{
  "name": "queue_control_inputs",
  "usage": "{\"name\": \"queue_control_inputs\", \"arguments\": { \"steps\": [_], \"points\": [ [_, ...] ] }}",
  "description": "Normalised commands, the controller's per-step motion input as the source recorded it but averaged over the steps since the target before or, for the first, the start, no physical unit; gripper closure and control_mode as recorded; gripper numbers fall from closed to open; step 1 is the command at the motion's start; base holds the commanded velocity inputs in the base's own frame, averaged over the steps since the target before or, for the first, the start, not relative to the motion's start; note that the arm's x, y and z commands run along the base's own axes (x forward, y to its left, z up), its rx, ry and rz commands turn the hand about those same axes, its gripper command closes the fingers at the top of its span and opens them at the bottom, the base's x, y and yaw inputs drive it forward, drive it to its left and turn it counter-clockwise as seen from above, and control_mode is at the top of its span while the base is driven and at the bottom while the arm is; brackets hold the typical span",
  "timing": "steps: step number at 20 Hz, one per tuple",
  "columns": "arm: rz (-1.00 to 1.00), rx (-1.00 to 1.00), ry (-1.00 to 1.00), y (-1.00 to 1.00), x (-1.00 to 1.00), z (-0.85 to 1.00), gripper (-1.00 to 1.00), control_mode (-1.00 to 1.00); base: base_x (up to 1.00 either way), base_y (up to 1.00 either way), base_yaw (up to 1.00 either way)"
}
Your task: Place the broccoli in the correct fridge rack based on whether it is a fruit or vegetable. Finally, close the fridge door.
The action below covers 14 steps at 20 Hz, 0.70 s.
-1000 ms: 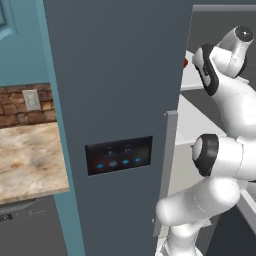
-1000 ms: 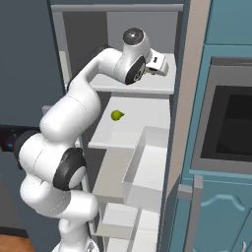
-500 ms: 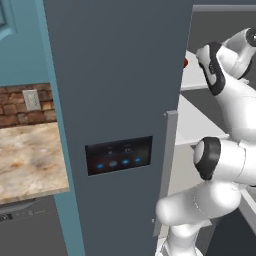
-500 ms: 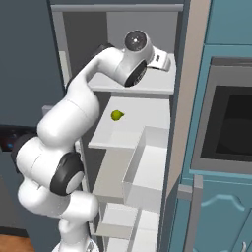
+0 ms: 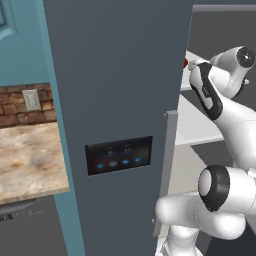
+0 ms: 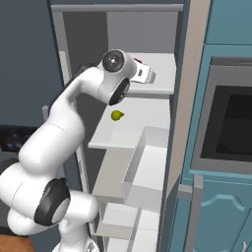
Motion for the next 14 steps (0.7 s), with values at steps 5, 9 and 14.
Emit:
{"name": "queue_control_inputs", "arguments": {
  "steps": [5, 9, 14],
  "points": [
    [0.0, 0.03, 0.38, 0.0, 0.6, -0.01, -1.0, -1.0, 0.0, 0.0, 0.0],
    [0.01, 0.09, 0.32, 0.0, -0.32, 0.0, -1.0, -1.0, 0.0, 0.0, 0.0],
    [0.03, 0.03, 0.06, 0.18, -0.22, 0.24, -1.0, -1.0, 0.0, 0.0, 0.0]
  ]
}}
